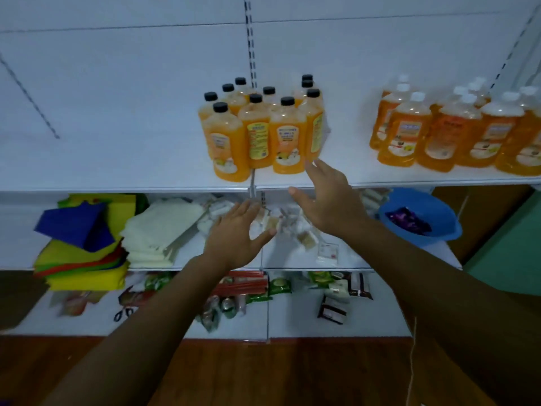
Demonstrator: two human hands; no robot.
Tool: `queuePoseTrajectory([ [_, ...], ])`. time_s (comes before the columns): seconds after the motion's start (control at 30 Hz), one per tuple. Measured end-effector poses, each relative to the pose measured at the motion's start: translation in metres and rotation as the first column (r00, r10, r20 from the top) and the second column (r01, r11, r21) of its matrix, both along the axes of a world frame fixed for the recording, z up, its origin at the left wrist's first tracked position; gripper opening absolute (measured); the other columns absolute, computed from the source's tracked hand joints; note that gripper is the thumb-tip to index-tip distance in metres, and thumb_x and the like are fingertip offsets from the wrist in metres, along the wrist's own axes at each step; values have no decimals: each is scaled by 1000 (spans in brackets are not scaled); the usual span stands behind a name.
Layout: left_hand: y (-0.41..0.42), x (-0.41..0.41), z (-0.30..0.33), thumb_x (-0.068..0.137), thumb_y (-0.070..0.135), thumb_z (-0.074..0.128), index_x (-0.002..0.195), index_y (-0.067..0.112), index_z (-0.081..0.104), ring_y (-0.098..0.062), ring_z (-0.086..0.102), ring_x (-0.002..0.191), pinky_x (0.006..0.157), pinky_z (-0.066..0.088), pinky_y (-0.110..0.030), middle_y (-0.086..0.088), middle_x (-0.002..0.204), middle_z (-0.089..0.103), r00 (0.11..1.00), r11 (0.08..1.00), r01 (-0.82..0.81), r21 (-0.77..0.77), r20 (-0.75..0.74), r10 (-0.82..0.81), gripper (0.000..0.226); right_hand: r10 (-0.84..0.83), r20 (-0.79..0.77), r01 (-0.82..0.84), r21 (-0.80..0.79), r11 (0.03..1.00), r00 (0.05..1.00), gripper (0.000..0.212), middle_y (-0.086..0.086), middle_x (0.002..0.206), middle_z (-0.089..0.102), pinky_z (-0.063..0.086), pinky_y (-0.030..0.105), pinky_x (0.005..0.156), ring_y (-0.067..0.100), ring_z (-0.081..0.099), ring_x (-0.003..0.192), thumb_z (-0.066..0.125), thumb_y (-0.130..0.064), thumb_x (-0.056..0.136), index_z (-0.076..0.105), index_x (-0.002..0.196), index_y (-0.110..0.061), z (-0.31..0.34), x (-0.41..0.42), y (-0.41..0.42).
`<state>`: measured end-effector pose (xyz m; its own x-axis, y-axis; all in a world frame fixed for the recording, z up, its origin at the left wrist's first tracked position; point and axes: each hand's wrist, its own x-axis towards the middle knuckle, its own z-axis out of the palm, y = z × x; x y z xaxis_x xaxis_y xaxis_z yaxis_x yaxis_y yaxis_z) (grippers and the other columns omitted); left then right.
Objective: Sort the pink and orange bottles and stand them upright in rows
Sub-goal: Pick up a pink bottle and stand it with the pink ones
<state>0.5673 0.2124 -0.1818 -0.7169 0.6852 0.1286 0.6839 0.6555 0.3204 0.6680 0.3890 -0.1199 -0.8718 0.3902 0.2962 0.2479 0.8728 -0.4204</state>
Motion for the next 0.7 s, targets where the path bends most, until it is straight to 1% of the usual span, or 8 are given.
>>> queuePoseTrajectory([
  [0.1, -55, 0, 6, 88, 72, 37, 152, 26, 24, -20, 16, 148, 117, 20, -49, 0, 161, 19, 998, 998, -56, -34, -33, 55, 80, 63, 25, -63, 0, 998, 998, 72, 7, 159, 21, 23, 46, 117, 28, 18, 146, 40, -58, 95, 22, 153, -20, -1, -11, -46],
  [0.2, -93, -2, 14, 89, 69, 37, 153, 27, 23, -19, 15, 148, 117, 16, -52, 2, 162, 16, 993, 992, -113, -53, -43, 111, 78, 99, 54, -98, -16, 995, 994, 74, 4, 161, 15, 20, 47, 118, 25, 13, 147, 38, -61, 94, 19, 154, -23, 1, -21, -81],
  [0.27, -108, -5, 19, 89, 70, 36, 153, 28, 22, -18, 15, 148, 117, 15, -52, 2, 162, 17, 990, 989, -134, -56, -57, 131, 78, 114, 74, -114, -4, 994, 991, 75, 3, 162, 13, 19, 47, 118, 25, 11, 148, 37, -63, 93, 17, 154, -24, 5, -27, -97],
  [0.37, -120, -10, 27, 90, 69, 37, 153, 27, 22, -19, 17, 147, 115, 17, -52, 2, 161, 18, 986, 986, -157, -53, -72, 153, 77, 127, 90, -130, 28, 991, 988, 74, 2, 162, 12, 21, 50, 117, 26, 11, 147, 35, -65, 93, 17, 153, -26, 11, -36, -107],
  [0.47, -127, -14, 43, 90, 69, 38, 151, 27, 25, -19, 19, 147, 116, 20, -53, 3, 160, 21, 979, 980, -197, -41, -56, 195, 76, 147, 87, -153, 68, 986, 985, 72, 3, 161, 17, 25, 52, 115, 28, 17, 146, 34, -65, 93, 20, 152, -28, 22, -49, -109],
  [0.63, -133, -36, 81, 86, 75, 35, 153, 25, 23, -22, 22, 146, 115, 26, -51, 0, 160, 24, 963, 967, -253, -42, -111, 247, 85, 166, 79, -175, 135, 975, 983, 68, 4, 160, 18, 28, 51, 112, 30, 21, 144, 34, -65, 93, 24, 150, -29, 48, -69, -115],
  [0.7, -129, -42, 98, 85, 76, 35, 153, 25, 23, -22, 23, 146, 114, 27, -53, 0, 159, 25, 960, 966, -257, -34, -119, 252, 85, 156, 70, -166, 160, 973, 985, 68, 3, 159, 20, 30, 51, 110, 30, 23, 143, 34, -66, 92, 26, 149, -28, 56, -70, -116],
])
